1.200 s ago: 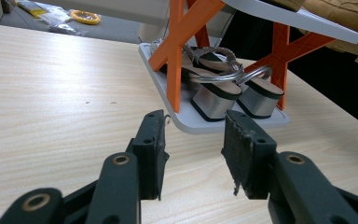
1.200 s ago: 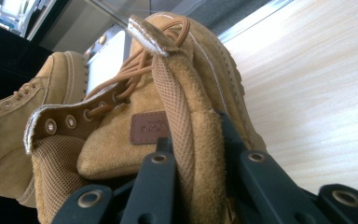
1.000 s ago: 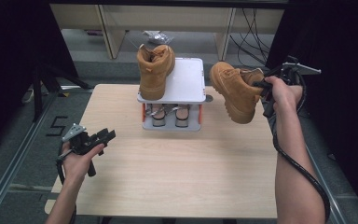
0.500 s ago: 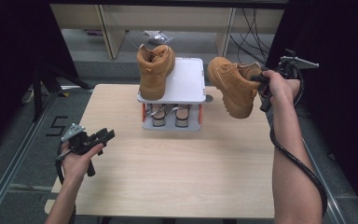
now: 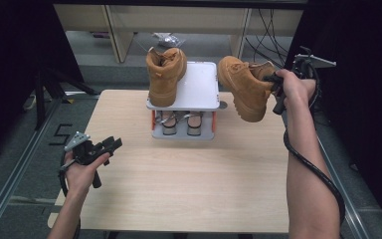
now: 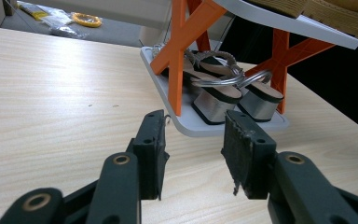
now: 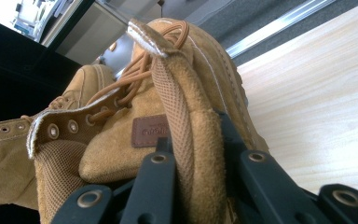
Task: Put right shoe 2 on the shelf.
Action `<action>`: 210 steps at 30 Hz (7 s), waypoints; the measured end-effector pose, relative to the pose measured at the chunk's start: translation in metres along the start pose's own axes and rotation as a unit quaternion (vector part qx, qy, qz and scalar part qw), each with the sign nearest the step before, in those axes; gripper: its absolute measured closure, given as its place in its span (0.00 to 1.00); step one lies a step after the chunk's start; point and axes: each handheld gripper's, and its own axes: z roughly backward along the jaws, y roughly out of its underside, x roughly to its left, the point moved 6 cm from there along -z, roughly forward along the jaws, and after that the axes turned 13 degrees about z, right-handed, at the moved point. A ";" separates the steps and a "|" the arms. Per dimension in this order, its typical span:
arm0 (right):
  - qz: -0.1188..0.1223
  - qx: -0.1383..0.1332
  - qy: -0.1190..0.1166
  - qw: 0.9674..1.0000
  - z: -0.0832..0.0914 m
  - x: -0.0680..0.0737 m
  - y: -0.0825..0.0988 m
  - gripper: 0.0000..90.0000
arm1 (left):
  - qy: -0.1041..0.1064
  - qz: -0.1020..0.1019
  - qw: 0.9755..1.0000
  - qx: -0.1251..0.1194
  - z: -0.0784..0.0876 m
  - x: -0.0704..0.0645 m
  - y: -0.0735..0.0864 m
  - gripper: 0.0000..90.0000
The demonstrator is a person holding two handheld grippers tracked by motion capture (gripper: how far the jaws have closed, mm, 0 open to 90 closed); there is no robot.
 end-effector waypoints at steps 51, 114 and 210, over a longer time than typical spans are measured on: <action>0.034 -0.008 -0.016 0.999 -0.020 0.058 -0.013 0.90 | 0.002 0.000 1.000 -0.003 0.003 0.001 -0.003 0.65; 0.122 -0.084 -0.017 0.989 -0.018 0.085 -0.009 0.55 | -0.002 0.003 1.000 -0.004 0.004 0.004 -0.002 0.64; 0.191 0.041 -0.079 0.978 -0.079 0.077 0.121 1.00 | -0.005 0.002 1.000 0.000 0.003 0.005 0.001 0.64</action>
